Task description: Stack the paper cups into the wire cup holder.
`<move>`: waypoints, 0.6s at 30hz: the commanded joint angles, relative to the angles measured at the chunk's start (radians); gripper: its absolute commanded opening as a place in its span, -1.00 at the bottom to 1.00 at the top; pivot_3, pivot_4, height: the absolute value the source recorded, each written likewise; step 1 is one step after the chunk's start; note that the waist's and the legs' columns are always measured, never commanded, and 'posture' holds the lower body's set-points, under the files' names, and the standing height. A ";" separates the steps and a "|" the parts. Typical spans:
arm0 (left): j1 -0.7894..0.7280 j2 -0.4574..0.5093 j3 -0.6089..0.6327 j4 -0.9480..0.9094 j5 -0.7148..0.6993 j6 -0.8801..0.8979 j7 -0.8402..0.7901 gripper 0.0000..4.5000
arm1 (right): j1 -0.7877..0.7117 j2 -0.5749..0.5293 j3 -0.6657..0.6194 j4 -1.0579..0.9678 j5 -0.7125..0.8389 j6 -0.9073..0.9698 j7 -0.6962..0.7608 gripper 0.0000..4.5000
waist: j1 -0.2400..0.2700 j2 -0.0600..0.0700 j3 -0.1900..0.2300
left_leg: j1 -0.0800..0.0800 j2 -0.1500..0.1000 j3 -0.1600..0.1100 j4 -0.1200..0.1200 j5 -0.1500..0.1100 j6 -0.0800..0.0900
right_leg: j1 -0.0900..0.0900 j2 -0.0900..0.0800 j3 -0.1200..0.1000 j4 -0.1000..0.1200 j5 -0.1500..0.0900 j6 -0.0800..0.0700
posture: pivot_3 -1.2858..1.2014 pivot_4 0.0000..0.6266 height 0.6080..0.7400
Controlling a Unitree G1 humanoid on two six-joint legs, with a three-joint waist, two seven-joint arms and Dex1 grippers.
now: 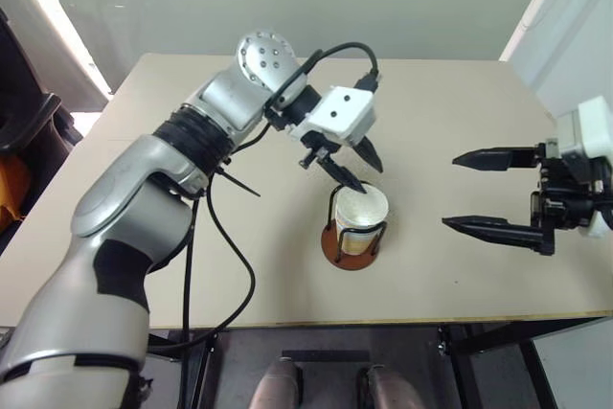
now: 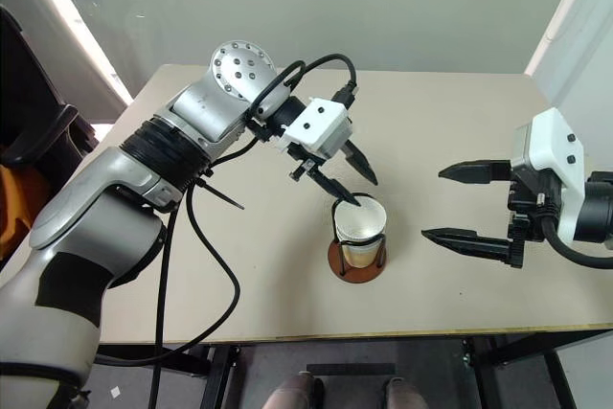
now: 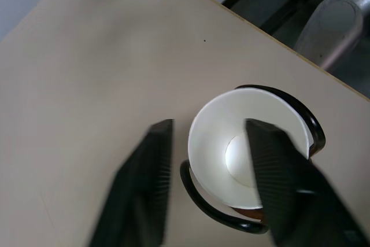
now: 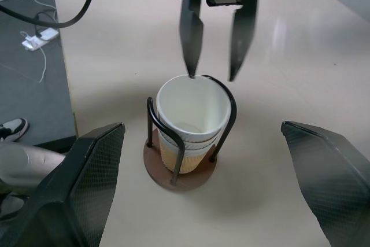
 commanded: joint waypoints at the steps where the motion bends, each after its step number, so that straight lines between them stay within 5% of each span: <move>1: -0.005 -0.030 0.116 0.023 0.053 -0.015 -0.037 0.53 | -0.010 -0.006 0.015 0.006 -0.004 -0.036 0.008 1.00 | 0.001 0.000 0.000 | 0.000 0.000 0.000 0.000 0.000 0.000 | 0.000 0.000 0.000 0.000 0.000 0.000 | 0.03 -0.52 1.00; 2: 0.000 -0.033 0.143 0.030 0.069 -0.012 -0.037 0.67 | -0.020 -0.005 0.032 0.016 -0.009 -0.045 0.013 1.00 | 0.000 0.000 0.000 | 0.000 0.000 -0.001 0.001 0.000 0.000 | 0.000 0.000 0.000 0.000 0.000 0.000 | 0.03 -0.52 1.00; 9: 0.119 0.094 0.350 -0.053 0.128 0.181 -0.019 0.67 | -0.080 -0.008 0.173 0.102 -0.078 -0.111 0.079 1.00 | -0.013 0.001 -0.001 | 0.002 0.000 0.001 0.001 0.000 0.000 | 0.001 0.002 0.001 0.000 0.001 0.001 | 0.03 -0.52 1.00; 18: 0.767 0.579 0.719 -0.512 -0.054 0.662 0.059 0.67 | 0.052 -0.086 0.087 0.217 -0.141 -0.125 0.188 1.00 | -0.023 0.001 -0.002 | 0.005 0.003 0.002 -0.004 0.004 -0.013 | -0.002 0.007 0.005 0.002 -0.005 -0.005 | 0.03 -0.52 1.00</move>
